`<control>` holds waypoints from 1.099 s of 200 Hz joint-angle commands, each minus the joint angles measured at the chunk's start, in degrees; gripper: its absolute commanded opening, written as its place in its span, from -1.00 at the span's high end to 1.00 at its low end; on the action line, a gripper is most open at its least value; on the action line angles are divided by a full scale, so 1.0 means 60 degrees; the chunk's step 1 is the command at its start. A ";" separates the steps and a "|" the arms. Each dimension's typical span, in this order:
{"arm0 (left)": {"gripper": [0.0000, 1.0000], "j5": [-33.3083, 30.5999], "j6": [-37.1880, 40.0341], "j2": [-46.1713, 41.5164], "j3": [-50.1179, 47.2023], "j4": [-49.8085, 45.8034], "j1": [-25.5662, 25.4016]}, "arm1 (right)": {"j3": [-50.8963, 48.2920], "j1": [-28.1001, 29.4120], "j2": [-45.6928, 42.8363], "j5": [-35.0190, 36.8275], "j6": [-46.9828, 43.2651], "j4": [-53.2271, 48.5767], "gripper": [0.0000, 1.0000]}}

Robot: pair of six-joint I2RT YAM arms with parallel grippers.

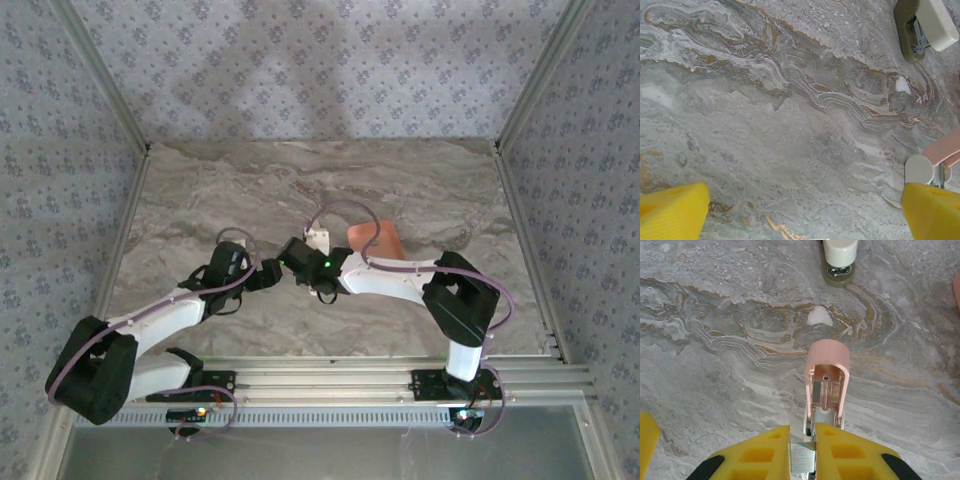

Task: Load the staples into the stapler

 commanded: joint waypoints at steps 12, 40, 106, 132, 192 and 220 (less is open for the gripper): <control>-0.96 0.0083 0.0279 -0.0024 0.0291 0.0173 0.0061 | -0.0182 0.0096 0.0152 0.0323 0.0579 -0.0099 0.67; -0.96 0.0106 0.0318 -0.0069 0.0307 0.0128 0.0070 | -0.0541 0.0116 0.0221 0.0230 0.0698 -0.0070 0.67; -0.96 0.0106 0.0371 -0.0221 0.0309 0.0092 0.0085 | -0.0511 0.0122 0.0373 0.0100 0.0745 0.0040 0.67; -0.96 0.0135 0.0399 -0.0208 0.0320 0.0101 0.0075 | -0.0552 0.0128 0.0378 0.0096 0.0771 0.0006 0.67; -0.96 0.0164 0.0410 -0.0228 0.0276 0.0113 0.0075 | -0.0550 0.0307 -0.0085 0.0450 0.0677 -0.0067 0.67; -0.96 0.0187 0.0405 -0.0226 0.0282 0.0143 0.0072 | -0.0573 0.0357 -0.0185 0.0534 0.0608 0.0013 0.67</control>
